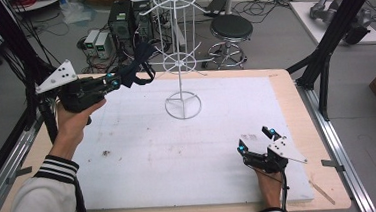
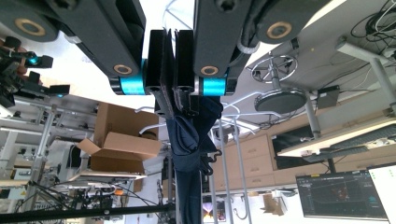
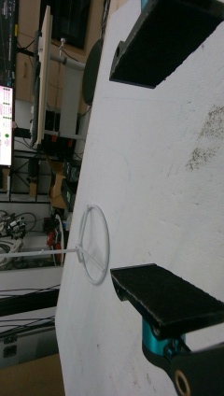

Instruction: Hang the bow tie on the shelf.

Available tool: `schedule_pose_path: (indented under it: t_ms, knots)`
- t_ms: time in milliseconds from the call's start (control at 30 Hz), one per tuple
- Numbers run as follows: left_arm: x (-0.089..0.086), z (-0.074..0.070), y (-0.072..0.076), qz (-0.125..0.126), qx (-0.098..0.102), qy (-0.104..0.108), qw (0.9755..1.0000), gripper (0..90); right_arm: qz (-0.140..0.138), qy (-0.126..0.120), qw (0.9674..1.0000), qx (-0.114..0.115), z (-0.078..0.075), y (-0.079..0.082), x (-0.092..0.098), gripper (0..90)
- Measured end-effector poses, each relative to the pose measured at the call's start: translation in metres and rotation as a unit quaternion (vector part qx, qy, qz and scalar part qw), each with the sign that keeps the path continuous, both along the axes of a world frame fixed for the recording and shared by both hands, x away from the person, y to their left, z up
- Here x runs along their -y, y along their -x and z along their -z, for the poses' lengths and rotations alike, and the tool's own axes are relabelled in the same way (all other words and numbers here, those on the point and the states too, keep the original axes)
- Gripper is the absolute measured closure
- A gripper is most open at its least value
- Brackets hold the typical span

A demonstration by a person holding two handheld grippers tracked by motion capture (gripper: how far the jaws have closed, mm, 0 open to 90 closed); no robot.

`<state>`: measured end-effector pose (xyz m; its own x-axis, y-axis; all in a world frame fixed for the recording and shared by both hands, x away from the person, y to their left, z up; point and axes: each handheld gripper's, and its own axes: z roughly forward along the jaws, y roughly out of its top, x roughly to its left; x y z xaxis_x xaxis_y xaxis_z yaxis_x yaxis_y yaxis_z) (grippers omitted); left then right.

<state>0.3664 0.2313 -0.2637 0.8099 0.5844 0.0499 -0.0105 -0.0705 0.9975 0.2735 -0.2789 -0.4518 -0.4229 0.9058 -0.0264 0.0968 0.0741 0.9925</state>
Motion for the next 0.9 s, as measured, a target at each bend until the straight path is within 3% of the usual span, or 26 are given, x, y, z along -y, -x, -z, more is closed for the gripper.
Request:
schedule_pose_path:
  t_ms: [133, 300, 567, 700, 900]
  knots:
    - [0.001, -0.001, -0.001, -0.002, -0.002, 0.009, 1.0000, 86.8, 0.000, 0.000, 1.0000, 0.000, 0.000, 0.000, 0.000, 5.5]
    - [0.008, 0.001, -0.005, -0.001, -0.005, -0.004, 1.0000, 86.8, 0.000, -0.003, 1.0000, -0.003, 0.000, 0.000, 0.000, 5.5]
    - [0.035, 0.014, -0.016, 0.011, -0.020, -0.009, 0.9997, 86.7, 0.000, -0.003, 1.0000, -0.001, 0.000, 0.000, 0.001, 5.5]
    - [0.042, 0.016, -0.016, 0.015, -0.021, -0.010, 0.9996, 86.7, 0.000, -0.003, 1.0000, -0.001, 0.000, 0.000, 0.001, 5.5]
    - [0.055, 0.020, -0.013, 0.022, -0.023, -0.030, 0.9990, 86.6, -0.001, -0.003, 1.0000, -0.001, 0.000, 0.000, 0.001, 5.5]
